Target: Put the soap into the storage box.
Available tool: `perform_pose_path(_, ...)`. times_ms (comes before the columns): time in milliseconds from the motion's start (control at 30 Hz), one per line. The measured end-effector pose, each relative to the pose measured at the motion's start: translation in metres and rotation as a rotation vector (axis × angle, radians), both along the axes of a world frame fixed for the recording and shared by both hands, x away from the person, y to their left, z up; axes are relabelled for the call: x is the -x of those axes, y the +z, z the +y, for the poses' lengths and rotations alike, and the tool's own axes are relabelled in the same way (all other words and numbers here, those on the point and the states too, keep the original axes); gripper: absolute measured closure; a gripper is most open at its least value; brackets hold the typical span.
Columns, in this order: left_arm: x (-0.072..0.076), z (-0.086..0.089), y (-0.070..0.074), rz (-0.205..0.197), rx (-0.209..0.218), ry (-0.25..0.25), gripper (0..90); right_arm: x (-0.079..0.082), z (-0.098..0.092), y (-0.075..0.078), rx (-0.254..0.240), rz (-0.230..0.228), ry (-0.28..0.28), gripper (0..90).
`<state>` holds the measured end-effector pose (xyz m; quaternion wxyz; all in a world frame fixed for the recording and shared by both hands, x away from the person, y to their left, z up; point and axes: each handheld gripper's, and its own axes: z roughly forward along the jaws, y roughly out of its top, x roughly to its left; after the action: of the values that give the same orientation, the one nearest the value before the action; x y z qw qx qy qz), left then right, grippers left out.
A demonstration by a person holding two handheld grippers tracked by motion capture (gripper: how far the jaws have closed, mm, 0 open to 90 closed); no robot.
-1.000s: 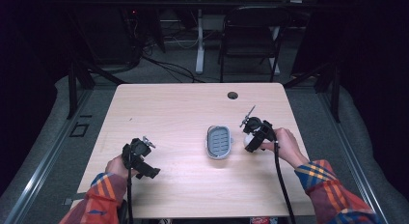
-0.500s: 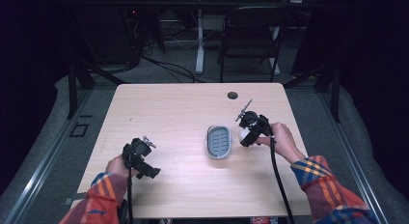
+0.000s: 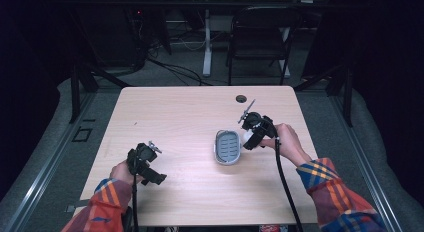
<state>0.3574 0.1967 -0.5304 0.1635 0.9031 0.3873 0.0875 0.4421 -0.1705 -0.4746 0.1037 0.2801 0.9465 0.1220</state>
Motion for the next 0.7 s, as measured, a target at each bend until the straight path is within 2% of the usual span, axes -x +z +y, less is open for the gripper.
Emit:
perform_pose_path(33,0.0,0.0,0.0,0.0,-0.002,0.002,0.3,0.0,0.002,0.002,0.012,-0.005,0.007,23.6)
perform_pose_path(67,0.0,0.001,0.0,0.002,-0.002,0.002,0.3,-0.001,0.005,0.003,-0.005,-0.004,0.009,23.6)
perform_pose_path(300,0.001,0.002,0.0,0.001,-0.001,0.001,0.2,-0.002,0.016,0.006,-0.002,-0.007,0.027,23.6)
perform_pose_path(333,0.001,0.001,0.0,0.001,-0.004,0.0,0.3,-0.002,0.017,0.005,-0.014,-0.006,0.024,23.6)
perform_pose_path(367,0.001,0.001,0.0,0.001,-0.004,0.0,0.3,-0.003,0.018,0.007,0.001,-0.006,0.033,23.6)
perform_pose_path(700,0.001,0.002,0.0,0.0,-0.003,0.001,0.3,-0.007,0.036,0.012,0.004,-0.01,0.06,23.6)
